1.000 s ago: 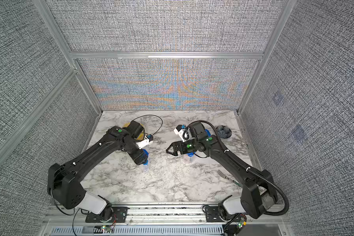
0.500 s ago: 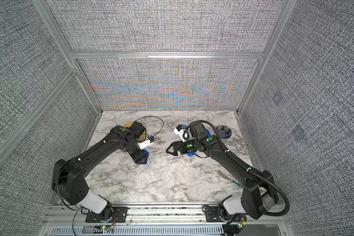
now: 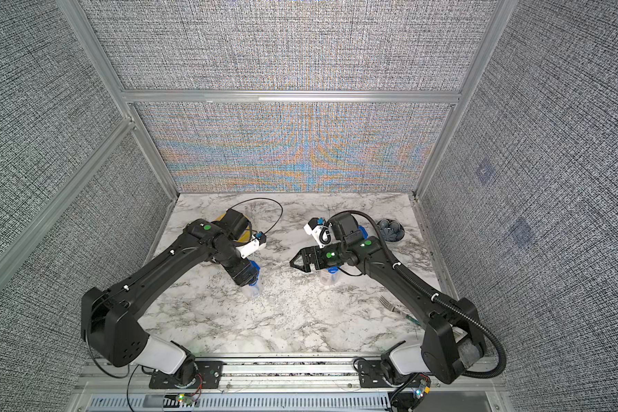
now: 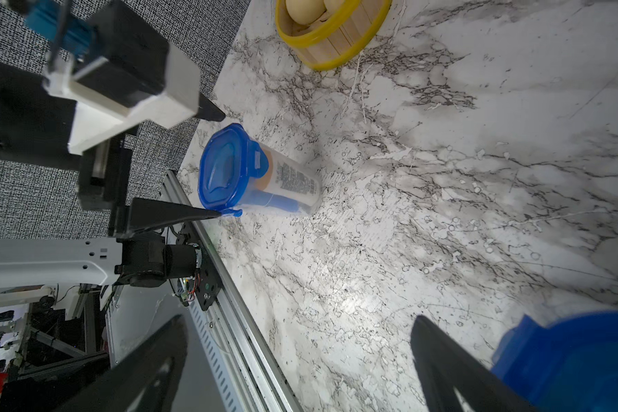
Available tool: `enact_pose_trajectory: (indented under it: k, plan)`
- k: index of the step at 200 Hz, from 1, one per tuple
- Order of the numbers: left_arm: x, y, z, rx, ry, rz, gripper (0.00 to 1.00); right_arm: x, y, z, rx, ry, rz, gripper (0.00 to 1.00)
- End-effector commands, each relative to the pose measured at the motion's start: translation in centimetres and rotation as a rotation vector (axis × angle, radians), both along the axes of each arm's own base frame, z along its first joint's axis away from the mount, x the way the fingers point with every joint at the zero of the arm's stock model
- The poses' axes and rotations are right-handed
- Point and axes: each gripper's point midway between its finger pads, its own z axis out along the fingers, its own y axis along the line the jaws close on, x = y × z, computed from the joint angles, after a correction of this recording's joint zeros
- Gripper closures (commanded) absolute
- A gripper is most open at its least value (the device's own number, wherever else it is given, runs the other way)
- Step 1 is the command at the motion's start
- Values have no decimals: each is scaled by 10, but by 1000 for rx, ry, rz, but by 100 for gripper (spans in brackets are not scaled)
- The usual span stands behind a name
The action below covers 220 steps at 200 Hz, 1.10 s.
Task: Pack away toiletry kits
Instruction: Close the fastener on the container, then reset both arms
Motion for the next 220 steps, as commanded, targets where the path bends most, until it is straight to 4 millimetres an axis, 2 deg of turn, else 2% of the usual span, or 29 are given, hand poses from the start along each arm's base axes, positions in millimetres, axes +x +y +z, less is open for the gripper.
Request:
enact_pose_trajectory:
  k: [1, 27, 46, 64, 83, 101, 121, 128, 130, 144, 154, 165, 187, 220]
  plan:
    - [0, -5, 13, -52, -31, 2, 0, 2, 0, 3, 5, -16, -10, 1]
    - [7, 2, 31, -60, -121, 57, 1, 4, -3, 3, -7, -33, -26, 1]
    - [27, 8, 60, -117, -273, 184, 1, 13, -11, 12, -26, -94, -71, 1]
    - [48, 19, 90, -241, -446, 372, 1, 30, -26, 31, -27, -177, -143, 1]
    - [69, 48, 121, -338, -714, 581, 1, 51, -53, 53, -39, -271, -248, 1]
    - [77, 93, 135, -398, -930, 790, 1, 70, -99, 65, -99, -361, -416, 1]
    - [77, 135, 119, -358, -1059, 951, 1, 80, -150, 78, -147, -486, -582, 1]
    - [77, 145, 106, -314, -1084, 982, 1, 81, -168, 83, -176, -546, -638, 1]
    - [77, 147, 103, -306, -1088, 987, 1, 81, -173, 75, -193, -545, -652, 1]
    - [78, 159, 79, -230, -1102, 1017, 1, 81, -205, 69, -253, -629, -748, 1]
    - [78, 163, 65, -184, -1110, 1018, 1, 80, -219, 65, -261, -669, -775, 1]
    - [76, 170, 53, -158, -1133, 1048, 1, 79, -236, 49, -286, -656, -812, 1]
    - [76, 169, 32, -136, -1143, 1001, 1, 76, -252, 16, -342, -646, -828, 1]
    - [79, 171, 2, -148, -1126, 966, 1, 73, -260, -22, -431, -698, -806, 1]
